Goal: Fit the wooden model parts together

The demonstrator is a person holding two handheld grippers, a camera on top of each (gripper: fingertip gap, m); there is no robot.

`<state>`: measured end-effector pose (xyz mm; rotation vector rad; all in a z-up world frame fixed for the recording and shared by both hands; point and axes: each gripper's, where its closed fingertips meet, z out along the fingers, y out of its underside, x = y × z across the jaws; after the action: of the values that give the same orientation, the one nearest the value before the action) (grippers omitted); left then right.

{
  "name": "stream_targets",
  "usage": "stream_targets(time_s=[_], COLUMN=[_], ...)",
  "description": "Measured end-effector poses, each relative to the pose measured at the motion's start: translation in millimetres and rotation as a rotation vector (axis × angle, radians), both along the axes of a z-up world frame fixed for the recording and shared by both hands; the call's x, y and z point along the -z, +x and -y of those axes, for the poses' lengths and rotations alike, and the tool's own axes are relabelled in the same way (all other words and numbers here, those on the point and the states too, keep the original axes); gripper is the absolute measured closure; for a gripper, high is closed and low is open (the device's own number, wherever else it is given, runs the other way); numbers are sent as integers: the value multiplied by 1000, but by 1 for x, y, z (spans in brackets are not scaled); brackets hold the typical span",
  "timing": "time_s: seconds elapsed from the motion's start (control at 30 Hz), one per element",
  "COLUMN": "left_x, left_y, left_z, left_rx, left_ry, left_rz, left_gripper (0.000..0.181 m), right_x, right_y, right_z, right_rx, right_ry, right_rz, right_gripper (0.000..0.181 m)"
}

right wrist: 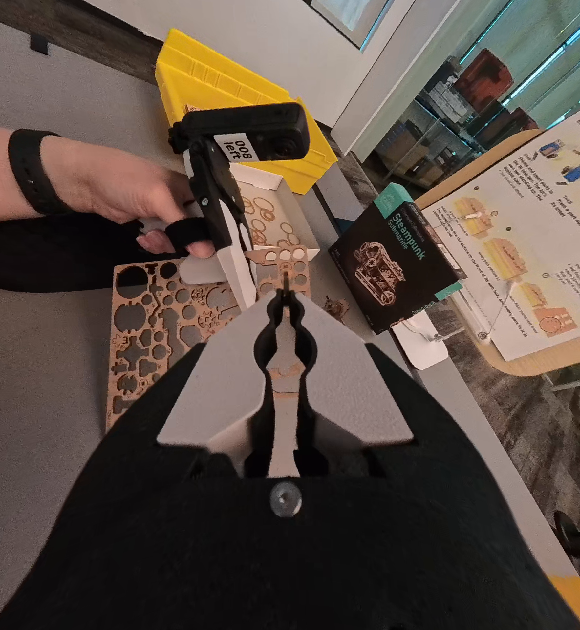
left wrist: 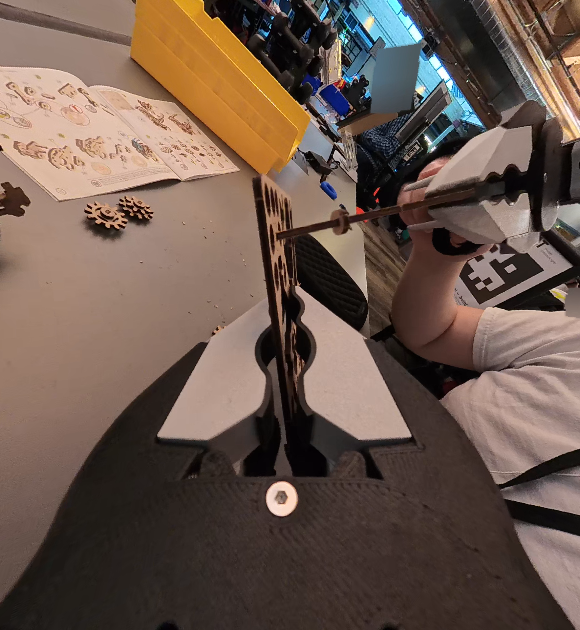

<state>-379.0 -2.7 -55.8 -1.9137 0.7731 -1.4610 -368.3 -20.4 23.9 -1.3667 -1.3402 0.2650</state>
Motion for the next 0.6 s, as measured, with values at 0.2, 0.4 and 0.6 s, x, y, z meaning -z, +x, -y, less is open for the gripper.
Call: stream_targets(time_s=[0.2, 0.4, 0.6], left_x=[1, 1, -2], left_y=[0, 3, 2], left_z=[-1, 3, 3], left_rx=[-9, -10, -4], left_ry=[21, 84, 64], left_rz=[-23, -77, -47], left_gripper=[180, 179, 180], right_x=[3, -8, -13], right_y=[-3, -26, -35], right_z=[-3, -7, -10], right_rx=[27, 82, 72], right_ry=[-10, -61, -128], right_rz=[109, 337, 300], right_gripper=[179, 179, 179])
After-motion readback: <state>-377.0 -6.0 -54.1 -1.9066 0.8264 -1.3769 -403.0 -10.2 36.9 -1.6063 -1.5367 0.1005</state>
